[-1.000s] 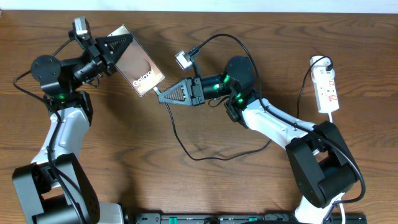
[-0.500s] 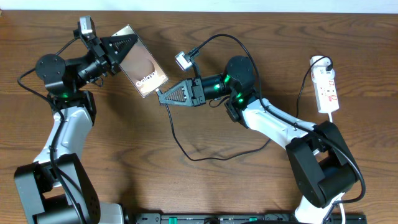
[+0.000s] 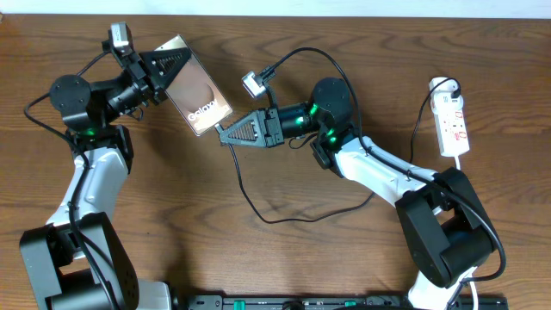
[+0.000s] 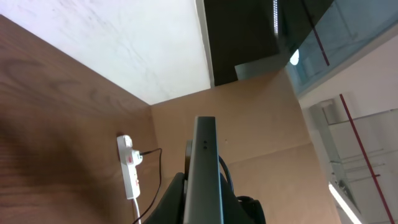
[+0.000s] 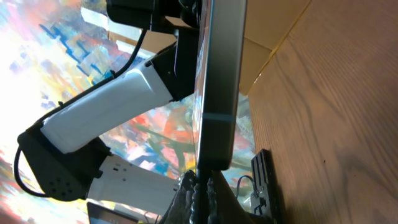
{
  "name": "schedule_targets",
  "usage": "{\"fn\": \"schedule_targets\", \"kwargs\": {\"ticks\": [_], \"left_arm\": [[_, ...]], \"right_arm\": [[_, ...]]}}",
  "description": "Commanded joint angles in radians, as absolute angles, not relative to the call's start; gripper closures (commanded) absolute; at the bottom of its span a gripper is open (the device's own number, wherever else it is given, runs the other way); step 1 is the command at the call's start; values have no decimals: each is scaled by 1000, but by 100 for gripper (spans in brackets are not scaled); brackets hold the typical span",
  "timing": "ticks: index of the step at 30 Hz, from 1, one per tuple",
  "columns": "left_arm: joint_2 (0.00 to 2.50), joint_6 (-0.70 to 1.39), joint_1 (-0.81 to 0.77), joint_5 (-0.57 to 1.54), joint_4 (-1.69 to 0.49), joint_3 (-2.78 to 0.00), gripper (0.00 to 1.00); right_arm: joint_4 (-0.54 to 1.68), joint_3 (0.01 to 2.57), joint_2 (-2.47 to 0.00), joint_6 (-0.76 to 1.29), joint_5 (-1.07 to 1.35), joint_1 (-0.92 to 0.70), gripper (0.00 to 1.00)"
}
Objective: Plug charger to phone and switch on socket
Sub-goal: 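Align the plug with the phone's bottom port and push it in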
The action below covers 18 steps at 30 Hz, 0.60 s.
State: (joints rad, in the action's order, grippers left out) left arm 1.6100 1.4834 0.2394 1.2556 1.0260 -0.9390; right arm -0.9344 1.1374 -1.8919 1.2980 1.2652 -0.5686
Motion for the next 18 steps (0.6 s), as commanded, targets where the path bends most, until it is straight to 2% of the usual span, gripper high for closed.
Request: {"fn": "schedule_targets", "kwargs": {"ticks": [1,18], "left_arm": [[1593,1467,218,1329,1038,-949,93],[1593,1460,216,1355,1038,-949,92]], "right_arm": [[-939,1144,-1902,1296,1100,-571,99],[-939,1144,-1902,1282,1045,-570,99]]}}
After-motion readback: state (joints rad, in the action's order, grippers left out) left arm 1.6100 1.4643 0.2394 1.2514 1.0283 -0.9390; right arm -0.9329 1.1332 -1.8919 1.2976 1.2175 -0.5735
